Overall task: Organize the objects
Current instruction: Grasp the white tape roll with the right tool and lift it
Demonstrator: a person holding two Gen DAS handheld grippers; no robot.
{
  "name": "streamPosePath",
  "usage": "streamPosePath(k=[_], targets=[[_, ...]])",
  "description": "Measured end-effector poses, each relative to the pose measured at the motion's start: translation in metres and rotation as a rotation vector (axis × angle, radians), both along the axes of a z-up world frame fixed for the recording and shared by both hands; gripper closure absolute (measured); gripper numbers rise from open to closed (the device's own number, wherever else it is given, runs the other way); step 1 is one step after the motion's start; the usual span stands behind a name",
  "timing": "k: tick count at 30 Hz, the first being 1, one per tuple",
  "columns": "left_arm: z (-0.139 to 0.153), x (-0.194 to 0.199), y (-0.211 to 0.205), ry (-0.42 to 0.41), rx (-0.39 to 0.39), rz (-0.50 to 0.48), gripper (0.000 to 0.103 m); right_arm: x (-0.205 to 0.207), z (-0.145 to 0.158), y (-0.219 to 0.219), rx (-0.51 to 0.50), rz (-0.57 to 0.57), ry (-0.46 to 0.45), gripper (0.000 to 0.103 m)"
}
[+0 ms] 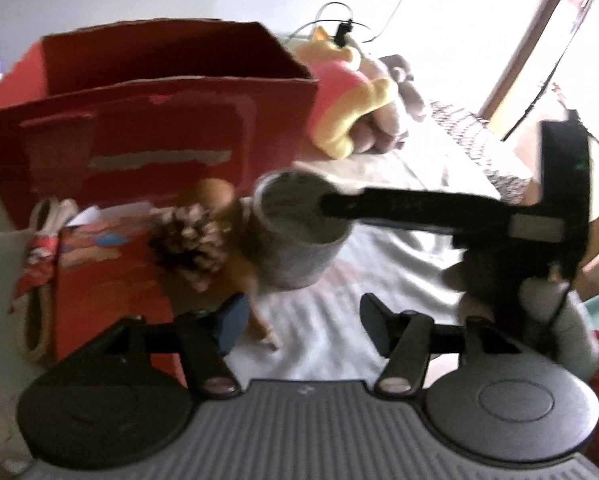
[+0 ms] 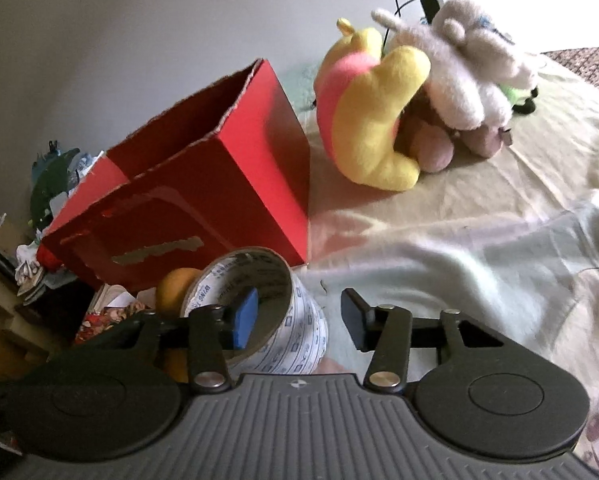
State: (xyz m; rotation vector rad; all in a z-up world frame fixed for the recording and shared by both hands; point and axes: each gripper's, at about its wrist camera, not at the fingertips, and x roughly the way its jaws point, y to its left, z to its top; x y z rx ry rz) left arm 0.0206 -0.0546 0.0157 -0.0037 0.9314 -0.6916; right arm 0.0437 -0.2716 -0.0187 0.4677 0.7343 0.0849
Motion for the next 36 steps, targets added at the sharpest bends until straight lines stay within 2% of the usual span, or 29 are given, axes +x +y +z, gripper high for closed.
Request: streamPosePath(k=[4,10,12,14,18,21,25,29,36], targets=[[0.002,0.011,-0.016,-0.001,-0.007,-0.020,0.049,0.007,-0.006,-0.008,0.053,0.026,0.017,0.077],[-0.009,0.034,-0.035,0.045,0.007,-0.008,0.054,0.003,-0.006,-0.020,0.086,0.078,-0.003,0.089],[-0.014,0.039,-0.038,0.060,-0.004,-0.010,0.049,-0.001,-0.007,-0.027,0.083,0.075,-0.011,0.091],[-0.016,0.042,-0.041,0.084,-0.030,-0.018,0.050,-0.005,-0.008,-0.034,0.091,0.065,-0.011,0.092],[-0.015,0.040,-0.054,0.079,-0.029,-0.054,0.058,-0.010,-0.010,-0.049,0.116,0.031,-0.020,0.093],[-0.010,0.036,-0.062,0.062,-0.030,-0.077,0.059,-0.018,-0.003,-0.060,0.139,-0.001,-0.063,0.093],[0.012,0.030,-0.066,-0.001,-0.055,-0.105,0.060,-0.026,0.019,-0.068,0.134,-0.018,-0.135,0.093],[0.043,0.029,-0.064,-0.075,-0.079,-0.130,0.060,-0.025,0.055,-0.069,0.105,-0.017,-0.220,0.093],[0.102,0.057,-0.042,-0.221,-0.100,-0.107,0.060,0.021,0.116,-0.047,0.020,0.041,-0.314,0.093]])
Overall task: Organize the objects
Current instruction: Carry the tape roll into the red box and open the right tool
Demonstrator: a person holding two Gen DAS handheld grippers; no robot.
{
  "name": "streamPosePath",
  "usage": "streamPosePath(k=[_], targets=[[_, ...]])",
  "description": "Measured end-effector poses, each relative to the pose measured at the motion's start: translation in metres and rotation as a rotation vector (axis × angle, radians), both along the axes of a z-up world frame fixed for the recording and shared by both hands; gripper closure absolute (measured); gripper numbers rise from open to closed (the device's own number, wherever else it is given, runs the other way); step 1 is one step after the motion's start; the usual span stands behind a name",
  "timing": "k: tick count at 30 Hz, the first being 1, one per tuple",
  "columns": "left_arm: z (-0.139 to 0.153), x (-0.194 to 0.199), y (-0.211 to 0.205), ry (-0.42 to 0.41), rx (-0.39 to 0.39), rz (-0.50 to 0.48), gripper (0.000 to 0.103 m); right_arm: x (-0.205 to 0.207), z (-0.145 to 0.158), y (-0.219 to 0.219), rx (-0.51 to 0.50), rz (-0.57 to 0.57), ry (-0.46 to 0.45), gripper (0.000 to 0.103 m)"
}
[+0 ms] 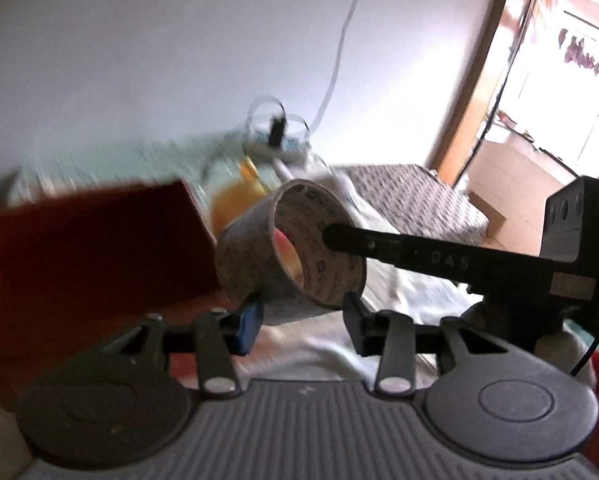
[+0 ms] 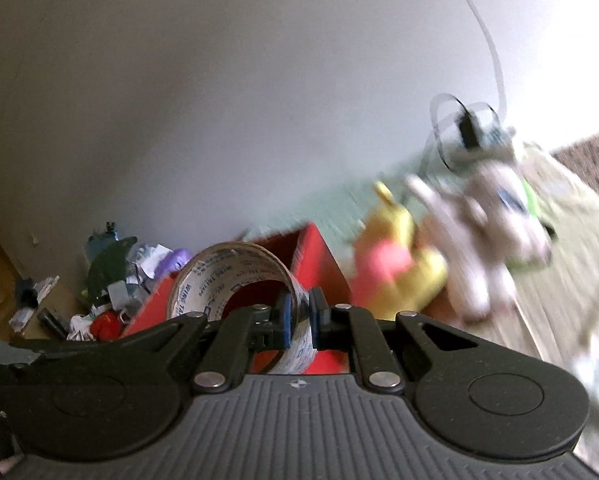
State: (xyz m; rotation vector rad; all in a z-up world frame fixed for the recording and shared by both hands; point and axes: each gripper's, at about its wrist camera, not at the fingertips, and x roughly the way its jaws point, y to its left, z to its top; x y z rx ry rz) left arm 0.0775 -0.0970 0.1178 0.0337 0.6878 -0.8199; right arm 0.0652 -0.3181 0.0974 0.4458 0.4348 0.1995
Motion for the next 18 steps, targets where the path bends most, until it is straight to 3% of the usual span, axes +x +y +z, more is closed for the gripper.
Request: streamPosePath(k=[4,8,13,16,18], targets=[[0.011,0.032,0.016,-0.032,0.019,0.043,0.057,0.048,0.018,0.027,-0.060,0.047,0.033,0.093],[0.003,0.068,0.036,-0.034,0.047,0.086,0.049,0.093,0.016,0.049,-0.136,0.091,0.092,0.093],[-0.026,0.125,0.051,0.040,0.076,0.134,0.049,0.145,-0.010,0.070,-0.193,0.128,0.207,0.093],[-0.044,0.159,0.052,0.081,0.103,0.168,0.056,0.168,-0.024,0.079,-0.246,0.138,0.267,0.093],[-0.056,0.172,0.056,0.114,0.121,0.183,0.055,0.177,-0.029,0.088,-0.296,0.144,0.298,0.093]])
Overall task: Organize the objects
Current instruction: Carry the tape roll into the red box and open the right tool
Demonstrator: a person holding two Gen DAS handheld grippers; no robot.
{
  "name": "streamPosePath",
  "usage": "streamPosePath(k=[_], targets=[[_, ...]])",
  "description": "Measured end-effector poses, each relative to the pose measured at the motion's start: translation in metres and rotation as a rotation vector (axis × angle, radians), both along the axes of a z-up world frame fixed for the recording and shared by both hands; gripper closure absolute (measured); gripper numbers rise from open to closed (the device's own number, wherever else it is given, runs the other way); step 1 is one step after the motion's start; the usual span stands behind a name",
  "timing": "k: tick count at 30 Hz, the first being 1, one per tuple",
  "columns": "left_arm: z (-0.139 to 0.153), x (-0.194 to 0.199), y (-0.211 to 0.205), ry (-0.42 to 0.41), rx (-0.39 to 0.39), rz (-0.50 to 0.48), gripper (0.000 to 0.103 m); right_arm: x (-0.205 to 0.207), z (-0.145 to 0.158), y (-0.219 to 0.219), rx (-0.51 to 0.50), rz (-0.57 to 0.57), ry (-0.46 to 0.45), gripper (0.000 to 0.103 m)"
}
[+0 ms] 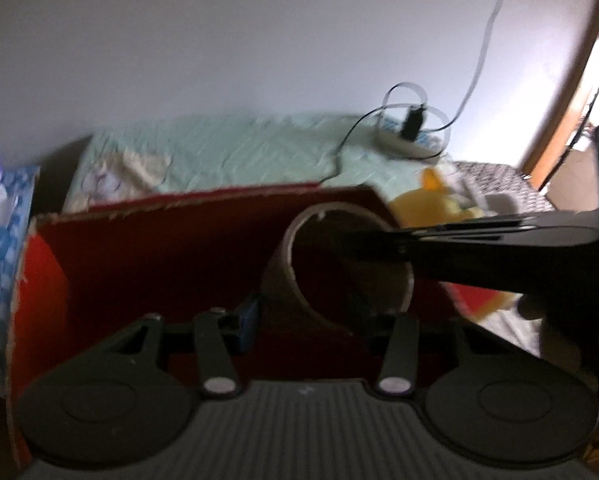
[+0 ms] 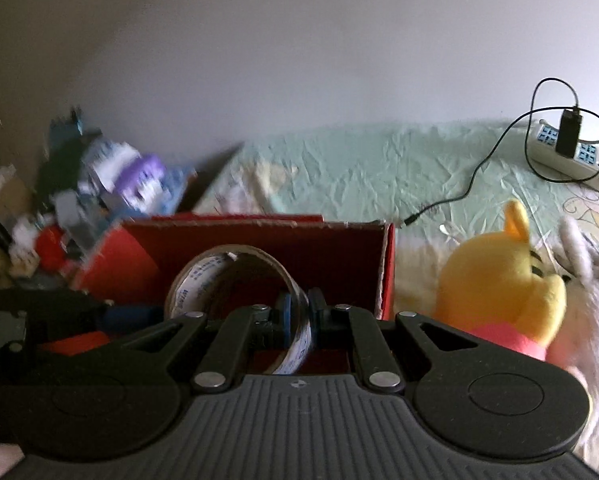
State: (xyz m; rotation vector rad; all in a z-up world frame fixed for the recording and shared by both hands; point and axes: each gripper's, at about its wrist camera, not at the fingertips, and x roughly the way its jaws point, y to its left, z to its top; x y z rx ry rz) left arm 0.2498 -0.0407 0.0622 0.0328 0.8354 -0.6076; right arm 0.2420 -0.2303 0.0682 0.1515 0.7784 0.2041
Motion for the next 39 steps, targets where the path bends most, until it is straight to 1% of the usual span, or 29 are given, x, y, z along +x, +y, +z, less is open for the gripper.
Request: streamPosePath(k=[3,6,9,10,12,14,16,17,18,20,21,22,24,27,30,33,36,37,39], targets=[[-0.011,0.010,0.000,0.033,0.026,0.012,0.054,0.012,-0.003,0.011,-0.090,0.014,0.041,0.093],[-0.017,0.013,0.001,0.030,0.055,0.021,0.052,0.023,-0.009,0.018,-0.179,0.023,0.071,0.092],[-0.020,0.019,0.003,0.017,0.096,0.037,0.056,0.033,-0.014,0.023,-0.271,0.012,0.092,0.091],[-0.020,0.021,0.004,0.015,0.095,0.036,0.053,0.035,-0.014,0.024,-0.281,0.022,0.092,0.092],[-0.018,0.021,0.006,-0.020,0.131,0.055,0.048,0.037,-0.014,0.026,-0.291,0.026,0.099,0.091],[-0.018,0.024,0.009,-0.037,0.162,0.078,0.048,0.038,-0.015,0.030,-0.318,0.034,0.100,0.091],[-0.021,0.031,0.013,-0.021,0.173,0.091,0.048,0.037,-0.015,0.035,-0.353,0.048,0.098,0.090],[-0.022,0.033,0.013,-0.013,0.183,0.098,0.048,0.038,-0.015,0.036,-0.359,0.049,0.097,0.089],[-0.023,0.034,0.013,-0.014,0.203,0.108,0.048,0.038,-0.015,0.036,-0.354,0.050,0.098,0.085],[-0.024,0.035,0.012,-0.016,0.226,0.129,0.048,0.038,-0.013,0.035,-0.349,0.034,0.082,0.083],[-0.024,0.035,0.012,-0.020,0.237,0.140,0.044,0.038,-0.011,0.033,-0.344,0.025,0.073,0.081],[-0.025,0.035,0.011,-0.023,0.252,0.152,0.043,0.039,-0.010,0.031,-0.332,0.015,0.061,0.078],[-0.027,0.038,0.010,-0.021,0.281,0.179,0.043,0.037,-0.007,0.027,-0.317,-0.013,0.037,0.078],[-0.027,0.037,0.012,-0.016,0.299,0.220,0.043,0.034,-0.006,0.023,-0.278,-0.019,0.021,0.079],[-0.028,0.037,0.011,-0.027,0.320,0.244,0.042,0.029,-0.006,0.026,-0.295,-0.011,-0.001,0.079],[-0.028,0.036,0.007,-0.054,0.348,0.255,0.039,0.031,-0.010,0.029,-0.295,0.015,0.017,0.078],[-0.027,0.037,0.009,-0.055,0.341,0.263,0.039,0.036,-0.014,0.038,-0.347,0.015,0.010,0.078],[-0.027,0.038,0.010,-0.053,0.338,0.265,0.039,0.039,-0.016,0.041,-0.368,0.023,0.025,0.078],[-0.027,0.038,0.010,-0.052,0.336,0.265,0.039,0.043,-0.018,0.042,-0.374,0.032,0.045,0.079]])
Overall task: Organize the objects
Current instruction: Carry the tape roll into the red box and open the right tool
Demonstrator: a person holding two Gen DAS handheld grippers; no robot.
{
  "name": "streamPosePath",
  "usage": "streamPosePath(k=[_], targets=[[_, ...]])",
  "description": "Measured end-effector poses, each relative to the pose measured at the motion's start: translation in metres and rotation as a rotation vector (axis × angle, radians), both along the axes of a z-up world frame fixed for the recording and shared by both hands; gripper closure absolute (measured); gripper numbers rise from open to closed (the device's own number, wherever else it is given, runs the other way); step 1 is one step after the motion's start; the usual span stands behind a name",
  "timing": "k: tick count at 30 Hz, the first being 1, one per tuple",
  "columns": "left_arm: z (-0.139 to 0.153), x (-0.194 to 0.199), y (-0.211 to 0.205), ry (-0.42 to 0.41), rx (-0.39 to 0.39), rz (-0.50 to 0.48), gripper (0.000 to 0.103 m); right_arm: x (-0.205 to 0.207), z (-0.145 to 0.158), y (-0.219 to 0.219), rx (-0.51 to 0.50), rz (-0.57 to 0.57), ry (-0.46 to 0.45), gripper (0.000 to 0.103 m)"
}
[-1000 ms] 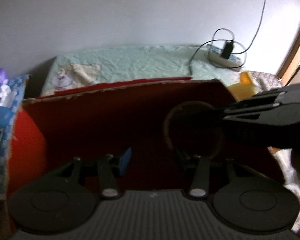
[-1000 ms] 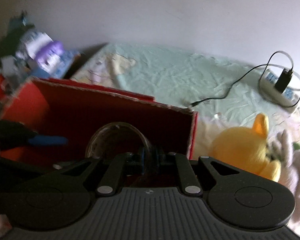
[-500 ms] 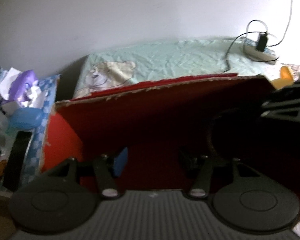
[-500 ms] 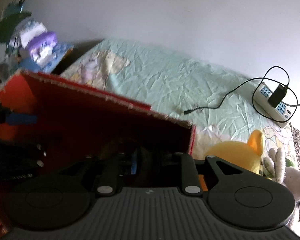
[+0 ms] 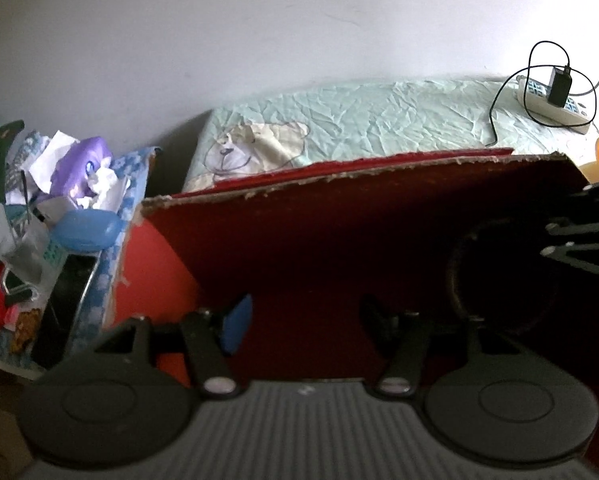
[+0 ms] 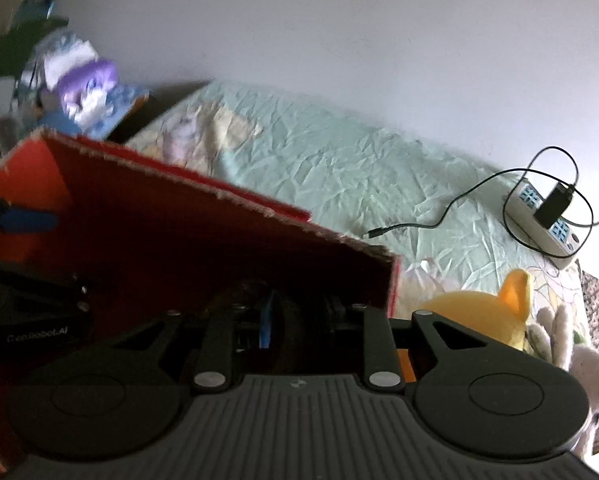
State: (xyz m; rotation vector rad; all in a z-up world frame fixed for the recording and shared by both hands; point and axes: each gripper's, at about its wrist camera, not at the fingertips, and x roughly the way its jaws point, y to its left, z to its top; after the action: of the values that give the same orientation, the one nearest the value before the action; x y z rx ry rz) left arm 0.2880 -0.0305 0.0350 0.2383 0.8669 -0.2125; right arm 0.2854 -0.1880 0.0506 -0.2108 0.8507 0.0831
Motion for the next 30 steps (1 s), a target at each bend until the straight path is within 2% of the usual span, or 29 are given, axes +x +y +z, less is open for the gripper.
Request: streamPosePath(k=[2,3,4,7,9,12,14,16,18,22,27,30], targets=[[0.000,0.001,0.000,-0.002,0.004,-0.001,0.039,0.002,-0.002,0.001,-0.024,0.005,0.009,0.084],[0.000,0.001,-0.001,-0.003,0.006,-0.003,0.039,0.003,-0.003,0.002,-0.036,0.005,0.017,0.095],[0.000,0.001,-0.001,-0.003,0.007,-0.003,0.039,0.004,-0.004,0.001,-0.041,-0.004,0.022,0.097],[0.000,0.000,-0.001,-0.010,0.006,-0.002,0.039,0.004,0.000,-0.009,0.070,-0.026,0.024,0.097],[0.000,-0.001,-0.002,-0.014,0.008,-0.003,0.039,0.003,0.001,-0.012,0.096,-0.034,0.028,0.098],[0.001,-0.001,-0.002,-0.011,0.008,-0.006,0.039,0.002,-0.004,0.002,-0.035,-0.012,0.019,0.099],[0.001,-0.002,-0.002,-0.014,0.010,-0.006,0.039,0.001,-0.006,0.009,-0.102,-0.006,0.001,0.088],[0.001,-0.002,-0.002,-0.020,0.011,-0.004,0.039,-0.001,0.000,0.005,-0.065,-0.020,-0.027,0.071],[0.001,-0.002,-0.001,-0.021,0.011,-0.001,0.039,-0.004,0.008,-0.003,0.011,-0.045,-0.051,0.065],[0.000,-0.001,-0.002,-0.019,0.015,0.000,0.039,-0.009,0.017,-0.017,0.108,-0.051,-0.058,0.069],[0.000,-0.002,-0.002,-0.027,0.017,0.002,0.039,-0.016,0.009,-0.023,0.200,-0.025,-0.007,0.077],[-0.001,-0.002,-0.002,-0.029,0.023,0.003,0.039,-0.023,0.007,-0.019,0.248,0.011,0.028,0.077]])
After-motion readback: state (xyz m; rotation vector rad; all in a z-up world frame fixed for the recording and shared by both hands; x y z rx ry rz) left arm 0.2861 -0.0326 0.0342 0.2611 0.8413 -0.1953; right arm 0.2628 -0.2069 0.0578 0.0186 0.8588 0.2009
